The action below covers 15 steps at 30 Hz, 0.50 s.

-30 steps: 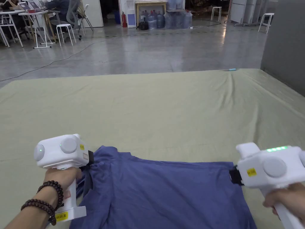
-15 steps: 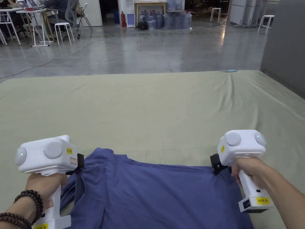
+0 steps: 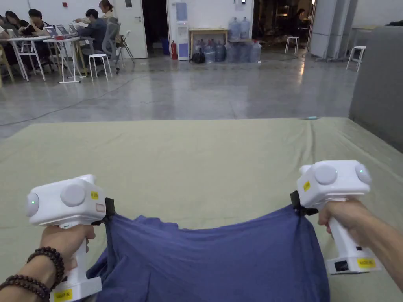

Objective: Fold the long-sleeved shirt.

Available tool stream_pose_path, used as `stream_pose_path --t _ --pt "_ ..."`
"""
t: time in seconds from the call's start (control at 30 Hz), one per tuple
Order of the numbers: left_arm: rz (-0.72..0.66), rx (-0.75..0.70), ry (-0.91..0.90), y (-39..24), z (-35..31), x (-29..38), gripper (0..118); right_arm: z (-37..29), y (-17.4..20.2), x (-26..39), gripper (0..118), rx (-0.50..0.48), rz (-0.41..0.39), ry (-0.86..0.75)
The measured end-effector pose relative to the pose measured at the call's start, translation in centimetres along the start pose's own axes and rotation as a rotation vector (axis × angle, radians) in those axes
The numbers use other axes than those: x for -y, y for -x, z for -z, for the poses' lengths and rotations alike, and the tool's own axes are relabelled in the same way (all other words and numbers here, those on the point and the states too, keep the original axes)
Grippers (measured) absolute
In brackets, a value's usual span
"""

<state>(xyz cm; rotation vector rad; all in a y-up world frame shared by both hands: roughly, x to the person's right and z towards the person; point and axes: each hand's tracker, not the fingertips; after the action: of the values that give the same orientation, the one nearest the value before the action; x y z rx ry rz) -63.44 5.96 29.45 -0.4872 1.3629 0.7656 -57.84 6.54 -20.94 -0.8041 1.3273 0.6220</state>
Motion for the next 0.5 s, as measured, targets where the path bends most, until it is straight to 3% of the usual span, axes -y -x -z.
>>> stream_pose_path --t 0.3,0.5 --pt "0.045 0.041 -0.336 -2.2 -17.2 -11.9 0 -20.9 0.7 -12.0 0 0.013 -0.075 -0.358" --pt "0.072 0.019 -0.512 -5.6 -24.3 -21.7 0 -28.6 1.4 -19.8 0 0.093 -0.04 -0.546"
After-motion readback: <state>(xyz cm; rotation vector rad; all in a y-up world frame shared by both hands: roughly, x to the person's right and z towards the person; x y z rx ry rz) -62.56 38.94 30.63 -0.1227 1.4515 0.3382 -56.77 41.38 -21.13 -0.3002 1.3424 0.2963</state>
